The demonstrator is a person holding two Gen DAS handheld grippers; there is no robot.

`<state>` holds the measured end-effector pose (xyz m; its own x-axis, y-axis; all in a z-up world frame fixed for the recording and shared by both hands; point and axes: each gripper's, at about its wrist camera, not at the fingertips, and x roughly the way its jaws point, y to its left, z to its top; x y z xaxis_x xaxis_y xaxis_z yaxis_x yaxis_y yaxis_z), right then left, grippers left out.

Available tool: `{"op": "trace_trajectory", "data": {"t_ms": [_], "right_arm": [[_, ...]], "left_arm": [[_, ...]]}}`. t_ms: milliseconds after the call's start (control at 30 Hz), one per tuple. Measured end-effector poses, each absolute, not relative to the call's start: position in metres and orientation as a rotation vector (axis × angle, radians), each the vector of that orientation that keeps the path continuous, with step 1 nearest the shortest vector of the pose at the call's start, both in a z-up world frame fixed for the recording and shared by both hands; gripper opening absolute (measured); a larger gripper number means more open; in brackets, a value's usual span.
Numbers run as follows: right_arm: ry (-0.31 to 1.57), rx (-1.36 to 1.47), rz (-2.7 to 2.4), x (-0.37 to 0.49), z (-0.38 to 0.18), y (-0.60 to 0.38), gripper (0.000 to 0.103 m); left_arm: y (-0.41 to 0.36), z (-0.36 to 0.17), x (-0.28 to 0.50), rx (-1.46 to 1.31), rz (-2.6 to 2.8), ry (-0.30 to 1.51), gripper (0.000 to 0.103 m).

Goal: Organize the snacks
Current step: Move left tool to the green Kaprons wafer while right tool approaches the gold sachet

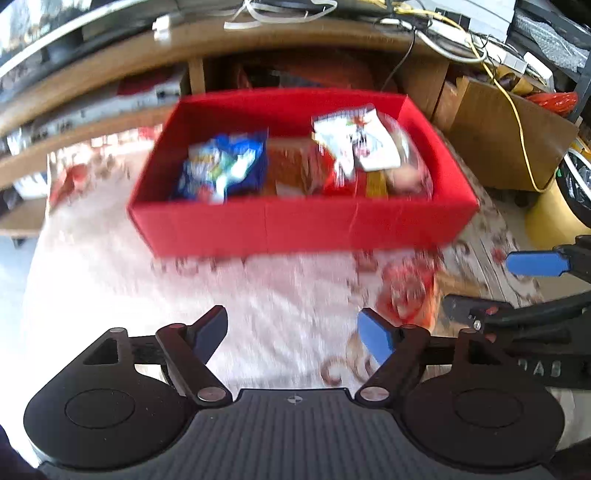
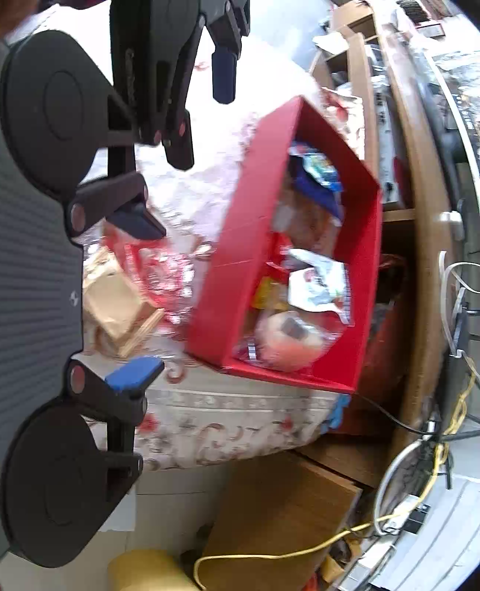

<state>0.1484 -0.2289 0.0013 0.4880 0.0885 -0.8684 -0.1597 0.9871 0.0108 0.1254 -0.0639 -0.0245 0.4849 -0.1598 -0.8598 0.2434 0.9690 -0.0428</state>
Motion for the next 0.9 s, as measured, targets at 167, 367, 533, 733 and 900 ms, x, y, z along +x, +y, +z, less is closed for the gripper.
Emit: {"op": "trace_trajectory", "data": {"t_ms": [167,367,533,733,900], "right_arm": [[1.078,-0.097,0.100,0.143,-0.009,-0.245,0.071],[1.077,-0.071,0.087,0.141,-0.007,-0.256,0.071],[1.082,-0.050,0.100,0.139,-0.008,-0.258,0.071],[1.097,0.024,0.113,0.143,-0.010,-0.262,0.071],[1.152,0.068,0.098,0.150,-0.024,-0.261,0.071]], "left_arm": [[-0.063,-0.037,0.102,0.060,-0.275,1.094,0.088],[-0.091,-0.052,0.070,0.089,-0.336,1.152,0.092],[-0.104,-0.068,0.059,0.164,-0.308,1.159,0.095],[-0.100,-0.065,0.052,0.212,-0.317,1.129,0.076],[-0.084,-0.060,0.053,0.188,-0.323,1.120,0.070]]}}
